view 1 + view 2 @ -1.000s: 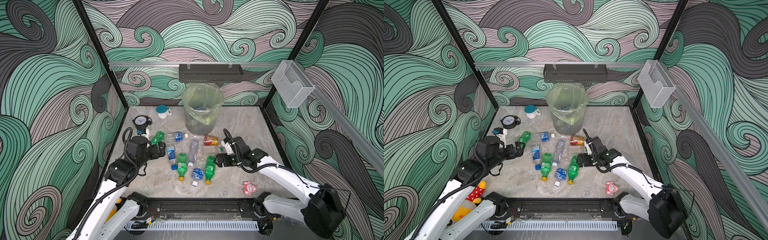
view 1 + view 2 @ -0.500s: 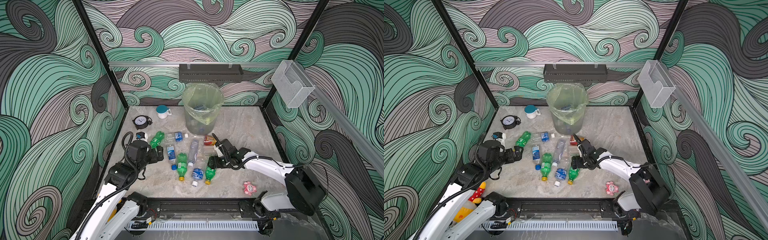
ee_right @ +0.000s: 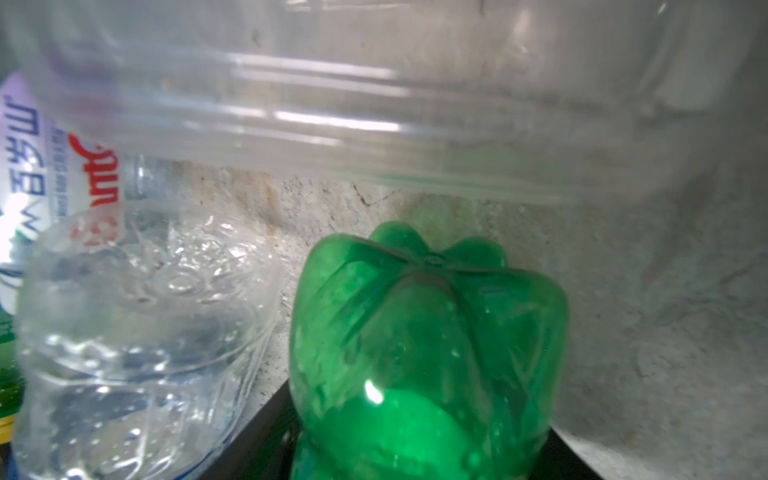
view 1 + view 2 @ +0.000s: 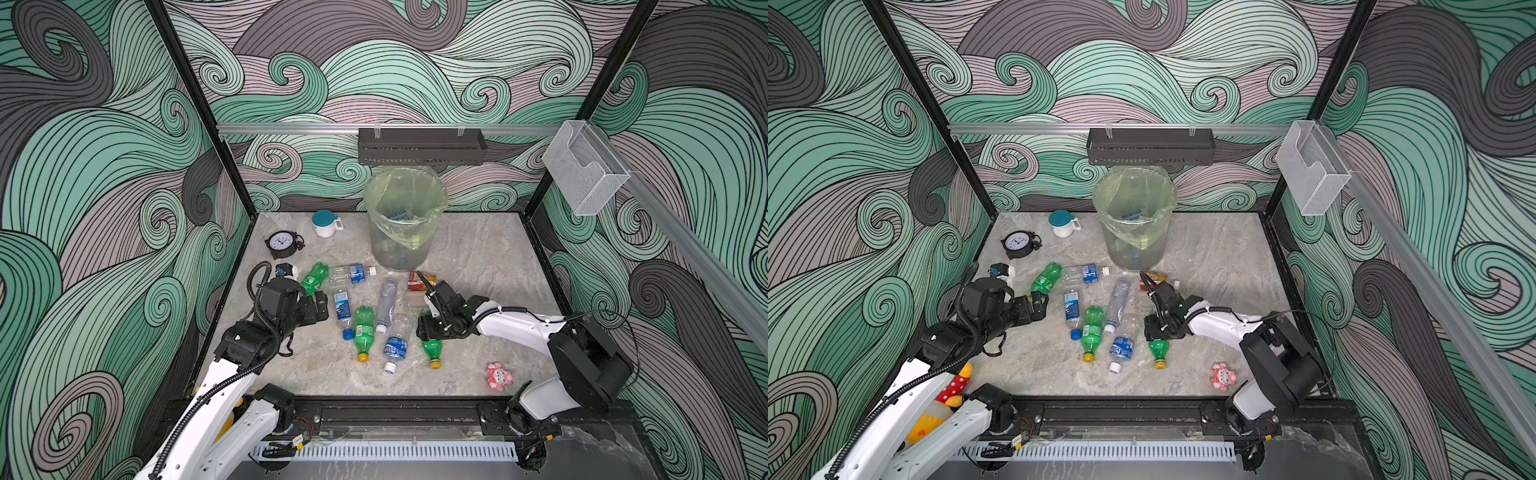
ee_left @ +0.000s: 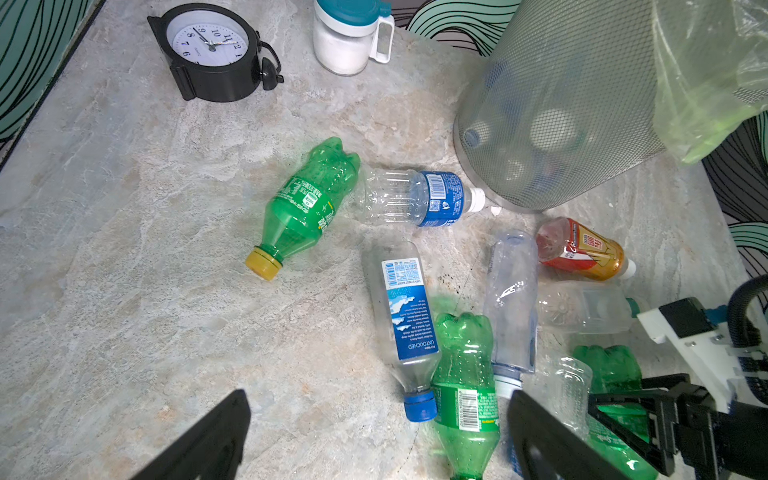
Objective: Throw the plastic bottles in the bin
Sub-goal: 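Lower the right gripper onto the green Sprite bottle, grasp and lift it, then carry the green bottle over the bin and open the right gripper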
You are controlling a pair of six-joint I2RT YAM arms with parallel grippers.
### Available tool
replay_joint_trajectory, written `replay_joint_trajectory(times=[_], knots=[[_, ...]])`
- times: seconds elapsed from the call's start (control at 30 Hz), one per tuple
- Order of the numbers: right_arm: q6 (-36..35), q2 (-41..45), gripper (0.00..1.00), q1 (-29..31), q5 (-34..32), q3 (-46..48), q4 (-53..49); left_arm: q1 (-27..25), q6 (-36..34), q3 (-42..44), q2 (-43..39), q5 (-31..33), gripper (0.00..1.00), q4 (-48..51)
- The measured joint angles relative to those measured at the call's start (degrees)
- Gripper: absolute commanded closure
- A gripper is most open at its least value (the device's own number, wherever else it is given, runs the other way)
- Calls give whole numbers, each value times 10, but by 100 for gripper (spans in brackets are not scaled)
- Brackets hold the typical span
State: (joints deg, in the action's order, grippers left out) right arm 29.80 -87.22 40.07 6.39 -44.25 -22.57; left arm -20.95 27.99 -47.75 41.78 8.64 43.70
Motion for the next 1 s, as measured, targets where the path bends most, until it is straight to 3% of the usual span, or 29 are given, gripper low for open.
replay_joint_trajectory(times=[0.13, 0.63, 1.0], knots=[[-10, 10, 51, 0, -15, 0, -17, 0, 0, 5, 0, 3, 1, -6], [-52, 120, 51, -6, -78, 0, -62, 0, 1, 38, 4, 13, 2, -20], [-67, 230, 52, -97, -59, 23, -51, 1, 1, 38, 10, 23, 2, -25]])
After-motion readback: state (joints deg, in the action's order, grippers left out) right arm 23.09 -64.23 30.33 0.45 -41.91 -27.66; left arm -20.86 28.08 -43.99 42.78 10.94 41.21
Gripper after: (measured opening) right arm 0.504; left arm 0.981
